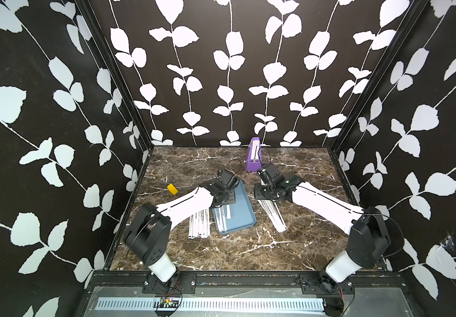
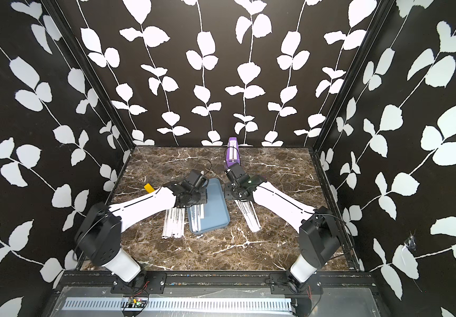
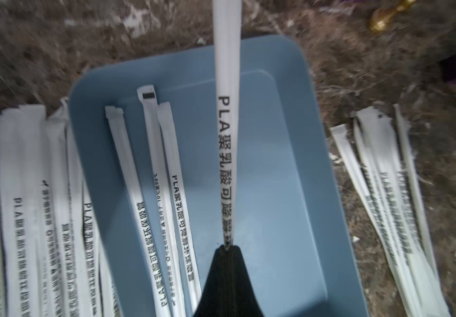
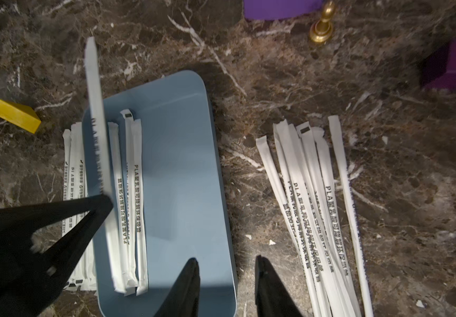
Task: Put the straws into the storage box
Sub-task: Place the straw in the storage box.
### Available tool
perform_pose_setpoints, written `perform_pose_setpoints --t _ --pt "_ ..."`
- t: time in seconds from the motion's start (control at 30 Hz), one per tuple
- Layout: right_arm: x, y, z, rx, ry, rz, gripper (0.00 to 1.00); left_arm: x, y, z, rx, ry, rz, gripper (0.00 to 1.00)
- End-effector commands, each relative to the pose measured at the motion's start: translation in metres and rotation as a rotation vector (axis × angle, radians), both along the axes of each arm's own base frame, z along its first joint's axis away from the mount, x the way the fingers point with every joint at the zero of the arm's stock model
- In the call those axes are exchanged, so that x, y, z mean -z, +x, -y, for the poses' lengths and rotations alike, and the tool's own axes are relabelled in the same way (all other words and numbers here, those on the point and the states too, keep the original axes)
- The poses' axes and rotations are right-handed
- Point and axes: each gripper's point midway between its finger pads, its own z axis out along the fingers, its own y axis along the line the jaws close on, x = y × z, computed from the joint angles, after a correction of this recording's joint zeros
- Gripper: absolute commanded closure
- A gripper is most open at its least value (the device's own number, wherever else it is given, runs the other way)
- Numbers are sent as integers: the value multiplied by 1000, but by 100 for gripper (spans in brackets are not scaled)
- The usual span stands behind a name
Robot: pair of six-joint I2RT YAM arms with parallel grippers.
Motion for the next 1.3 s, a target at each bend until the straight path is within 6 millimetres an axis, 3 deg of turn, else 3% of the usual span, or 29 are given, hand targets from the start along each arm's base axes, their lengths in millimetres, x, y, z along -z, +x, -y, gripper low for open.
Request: perform_pose_setpoints --t 0.0,0.1,0.3,0.47,0.87,1.27 --pt "3 -9 9 0 -15 -2 64 7 4 7 -92 -87 -2 100" --pt "7 -10 10 1 -14 -9 64 24 -5 16 -73 -55 -29 100" --pt "7 -9 7 -4 -5 -8 64 52 -14 5 -89 13 -86 100" --pt "10 -9 4 -6 6 -14 65 60 -21 -6 -92 61 -103 100" --pt "13 -8 0 -11 21 -17 65 59 -28 -23 -117 116 -109 99" --pt "13 -8 0 -16 21 -17 65 51 -27 -24 -126 124 -100 93"
